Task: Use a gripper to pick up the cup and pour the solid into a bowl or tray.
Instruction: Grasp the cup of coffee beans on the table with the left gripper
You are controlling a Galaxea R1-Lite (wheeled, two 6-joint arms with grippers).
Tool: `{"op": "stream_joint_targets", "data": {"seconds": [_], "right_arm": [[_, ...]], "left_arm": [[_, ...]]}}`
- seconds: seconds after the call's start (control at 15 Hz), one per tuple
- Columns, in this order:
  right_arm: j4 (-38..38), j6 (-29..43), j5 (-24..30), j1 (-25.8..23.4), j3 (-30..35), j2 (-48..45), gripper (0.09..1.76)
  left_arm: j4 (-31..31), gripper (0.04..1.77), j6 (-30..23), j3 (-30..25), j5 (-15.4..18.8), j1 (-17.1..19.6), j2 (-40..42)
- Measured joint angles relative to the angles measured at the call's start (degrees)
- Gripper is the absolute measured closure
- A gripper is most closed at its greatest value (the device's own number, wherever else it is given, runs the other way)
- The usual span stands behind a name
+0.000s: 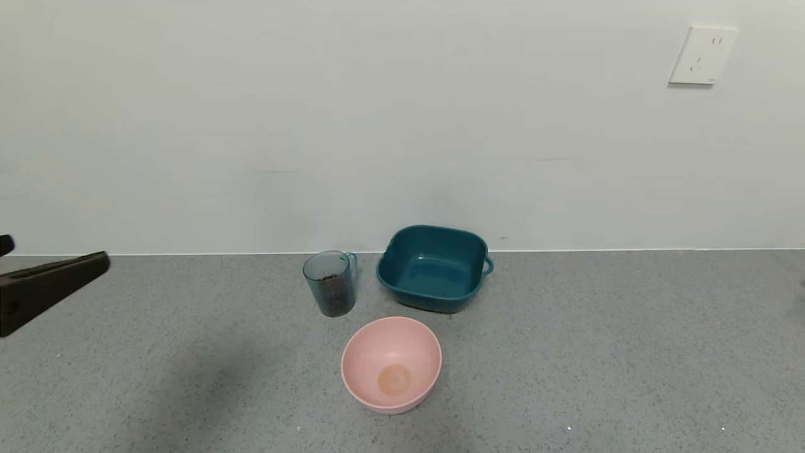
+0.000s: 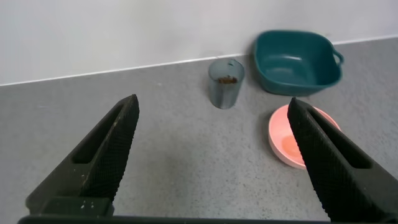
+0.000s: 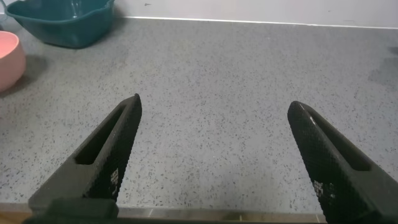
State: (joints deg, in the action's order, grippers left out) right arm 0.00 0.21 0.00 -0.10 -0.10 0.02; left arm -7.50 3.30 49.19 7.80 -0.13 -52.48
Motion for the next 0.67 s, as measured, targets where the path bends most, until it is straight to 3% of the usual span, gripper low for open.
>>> {"op": "stream_joint_targets", "data": {"seconds": [0.33, 0.67], "right_arm": [[0.0, 0.0, 0.0, 0.0, 0.0, 0.0, 0.14], [0.0, 0.0, 0.0, 0.0, 0.0, 0.0, 0.14]], "left_arm": [[2.2, 0.09, 2.8, 2.4, 5.9, -0.4, -15.7], [8.2, 0.09, 6.2, -3.2, 5.6, -3.1, -25.3]]}}
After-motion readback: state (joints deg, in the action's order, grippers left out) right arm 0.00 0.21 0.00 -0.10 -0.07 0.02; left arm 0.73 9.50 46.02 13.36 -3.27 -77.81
